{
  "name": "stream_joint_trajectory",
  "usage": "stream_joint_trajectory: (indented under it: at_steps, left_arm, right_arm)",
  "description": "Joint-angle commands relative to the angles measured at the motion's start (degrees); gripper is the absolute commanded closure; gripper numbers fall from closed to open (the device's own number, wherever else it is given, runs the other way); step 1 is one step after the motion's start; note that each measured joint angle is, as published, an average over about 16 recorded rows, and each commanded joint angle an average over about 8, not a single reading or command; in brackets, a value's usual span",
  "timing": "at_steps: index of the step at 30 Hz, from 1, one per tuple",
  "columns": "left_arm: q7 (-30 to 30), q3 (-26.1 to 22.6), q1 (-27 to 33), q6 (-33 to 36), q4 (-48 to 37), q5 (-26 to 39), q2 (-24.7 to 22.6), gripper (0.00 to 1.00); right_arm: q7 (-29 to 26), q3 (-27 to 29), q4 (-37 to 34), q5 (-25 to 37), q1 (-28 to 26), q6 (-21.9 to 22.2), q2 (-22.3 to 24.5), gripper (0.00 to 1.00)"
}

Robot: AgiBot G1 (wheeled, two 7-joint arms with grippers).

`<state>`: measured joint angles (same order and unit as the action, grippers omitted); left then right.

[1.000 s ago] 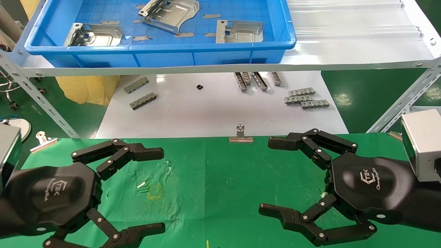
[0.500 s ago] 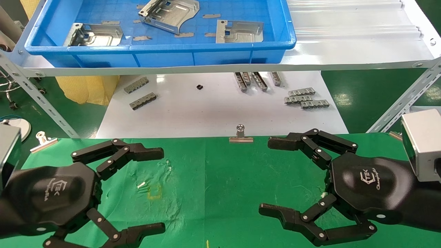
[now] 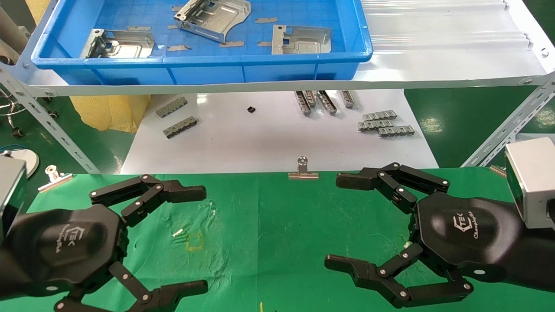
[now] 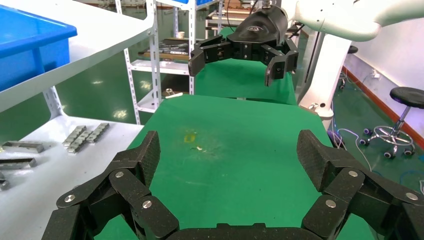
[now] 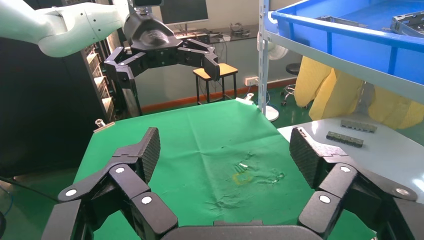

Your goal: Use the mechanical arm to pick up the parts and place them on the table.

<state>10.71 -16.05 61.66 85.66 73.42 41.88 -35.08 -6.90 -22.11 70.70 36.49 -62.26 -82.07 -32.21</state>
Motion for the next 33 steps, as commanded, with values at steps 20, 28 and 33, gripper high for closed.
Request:
stream_joint_trajectory:
  at_steps: [20, 28, 33]
  left_arm:
    - [0.0, 0.0, 0.0, 0.0, 0.0, 0.0, 0.0, 0.00]
    - [0.0, 0.0, 0.0, 0.0, 0.0, 0.0, 0.0, 0.00]
    - [0.0, 0.0, 0.0, 0.0, 0.0, 0.0, 0.0, 0.00]
  right_arm:
    - [0.0, 0.0, 0.0, 0.0, 0.0, 0.0, 0.0, 1.00]
    - [0.0, 0.0, 0.0, 0.0, 0.0, 0.0, 0.0, 1.00]
    - [0.0, 0.0, 0.0, 0.0, 0.0, 0.0, 0.0, 1.00]
